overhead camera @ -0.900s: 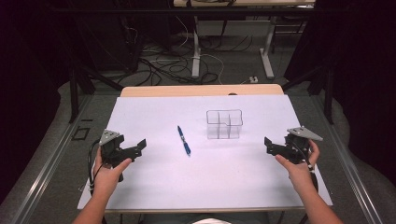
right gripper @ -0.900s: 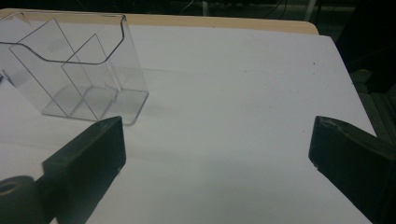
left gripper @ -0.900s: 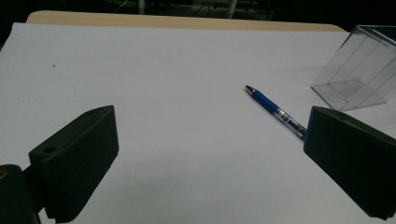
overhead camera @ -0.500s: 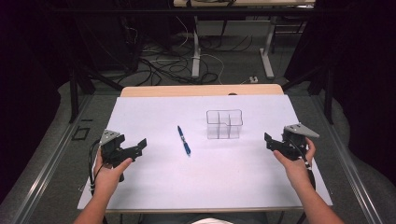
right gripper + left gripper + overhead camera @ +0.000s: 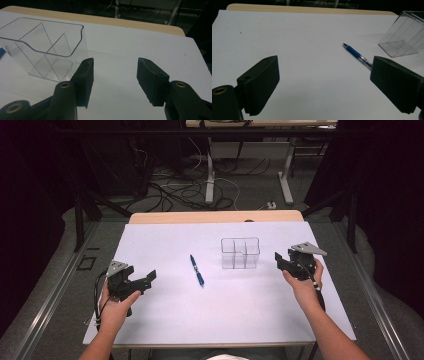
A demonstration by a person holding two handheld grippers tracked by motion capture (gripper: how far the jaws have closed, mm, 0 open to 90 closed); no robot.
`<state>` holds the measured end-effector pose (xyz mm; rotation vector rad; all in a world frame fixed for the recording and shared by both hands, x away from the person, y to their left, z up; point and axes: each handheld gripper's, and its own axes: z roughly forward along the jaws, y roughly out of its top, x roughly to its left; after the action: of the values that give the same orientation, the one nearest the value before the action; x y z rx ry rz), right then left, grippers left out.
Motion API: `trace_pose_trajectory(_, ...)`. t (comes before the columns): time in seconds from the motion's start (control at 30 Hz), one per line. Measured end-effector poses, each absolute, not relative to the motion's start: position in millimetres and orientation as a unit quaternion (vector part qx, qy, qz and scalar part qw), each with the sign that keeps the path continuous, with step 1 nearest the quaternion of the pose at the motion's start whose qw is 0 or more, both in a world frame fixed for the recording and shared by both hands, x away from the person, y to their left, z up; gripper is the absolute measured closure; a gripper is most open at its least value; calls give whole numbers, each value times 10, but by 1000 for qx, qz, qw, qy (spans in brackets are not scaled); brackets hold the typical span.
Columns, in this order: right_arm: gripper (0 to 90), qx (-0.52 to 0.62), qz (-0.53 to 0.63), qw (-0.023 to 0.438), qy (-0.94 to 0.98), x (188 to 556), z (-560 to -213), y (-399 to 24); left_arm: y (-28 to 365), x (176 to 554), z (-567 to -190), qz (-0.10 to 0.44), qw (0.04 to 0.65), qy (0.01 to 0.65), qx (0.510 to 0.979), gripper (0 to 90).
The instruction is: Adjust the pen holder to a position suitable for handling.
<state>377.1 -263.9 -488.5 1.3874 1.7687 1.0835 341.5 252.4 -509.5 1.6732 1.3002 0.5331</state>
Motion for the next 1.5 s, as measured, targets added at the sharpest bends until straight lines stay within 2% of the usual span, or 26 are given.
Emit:
trace_pose_trajectory(0.2,496,530,414,322,666,3891,-4882,-2592,2530,3421,-5104,215,459,530,680,110)
trace_pose_trajectory(0.23,565,528,414,327,666,3926,-4888,-2574,2532,3420,-5103,215,459,530,680,116)
trace_pose_trajectory(0.27,565,528,414,327,666,3926,-4888,-2574,2534,3419,-5104,215,459,530,680,116)
trace_pose_trajectory(0.3,631,527,413,325,668,3971,-4912,-2572,2536,3419,-5106,214,458,532,679,122)
trace_pose_trajectory(0.37,652,528,413,324,667,3994,-4930,-2571,2539,3420,-5108,214,458,531,680,130)
trace_pose_trajectory(0.4,700,530,411,318,670,4029,-4963,-2569,2538,3419,-5111,213,457,533,680,136)
trace_pose_trajectory(0.83,895,544,417,269,676,4245,-5178,-2516,2553,3426,-5121,211,455,536,679,150)
trace_pose_trajectory(1.5,900,524,411,233,709,4428,-5457,-2307,2572,3426,-5127,208,456,540,676,155)
